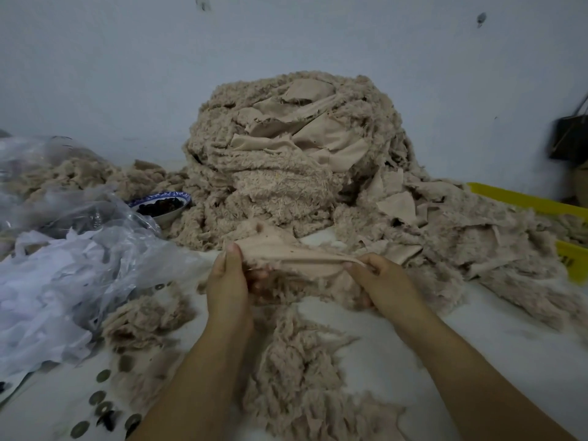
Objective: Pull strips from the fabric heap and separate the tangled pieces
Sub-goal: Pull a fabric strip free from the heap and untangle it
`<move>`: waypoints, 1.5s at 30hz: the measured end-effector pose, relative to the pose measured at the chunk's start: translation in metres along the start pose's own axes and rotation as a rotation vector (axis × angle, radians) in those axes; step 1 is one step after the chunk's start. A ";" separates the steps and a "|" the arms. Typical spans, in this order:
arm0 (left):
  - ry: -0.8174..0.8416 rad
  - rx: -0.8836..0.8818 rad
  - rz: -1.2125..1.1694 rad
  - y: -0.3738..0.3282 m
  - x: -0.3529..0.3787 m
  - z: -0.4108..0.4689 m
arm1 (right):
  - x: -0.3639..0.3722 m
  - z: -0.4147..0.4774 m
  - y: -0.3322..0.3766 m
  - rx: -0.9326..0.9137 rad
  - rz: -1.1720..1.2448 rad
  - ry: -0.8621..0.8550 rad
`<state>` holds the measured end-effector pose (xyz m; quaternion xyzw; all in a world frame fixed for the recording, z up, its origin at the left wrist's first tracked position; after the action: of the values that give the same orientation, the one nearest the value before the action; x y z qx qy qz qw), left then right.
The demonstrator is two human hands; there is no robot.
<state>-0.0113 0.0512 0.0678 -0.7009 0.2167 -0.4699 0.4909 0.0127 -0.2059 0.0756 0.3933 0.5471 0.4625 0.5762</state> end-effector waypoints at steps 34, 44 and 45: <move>1.126 0.153 1.598 0.035 0.062 -0.064 | 0.010 0.008 -0.017 0.185 0.777 0.045; 0.284 0.315 1.054 -0.030 0.029 -0.006 | 0.084 -0.061 0.016 -0.172 -0.729 0.805; 0.319 0.319 1.064 -0.031 0.030 -0.007 | 0.089 -0.062 0.016 -0.243 -0.808 0.788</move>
<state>-0.0081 0.0375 0.1092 -0.3335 0.5371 -0.2850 0.7205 -0.0532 -0.1195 0.0618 -0.1176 0.7702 0.3768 0.5009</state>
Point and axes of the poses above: each hand's wrist, its own z-axis towards the middle knuckle, its own x-axis out of the palm, y = z × x, the point moved 9 cm from there along z, towards the middle knuckle, and after that the axes turned 2 degrees about -x, right-handed, at the moved point
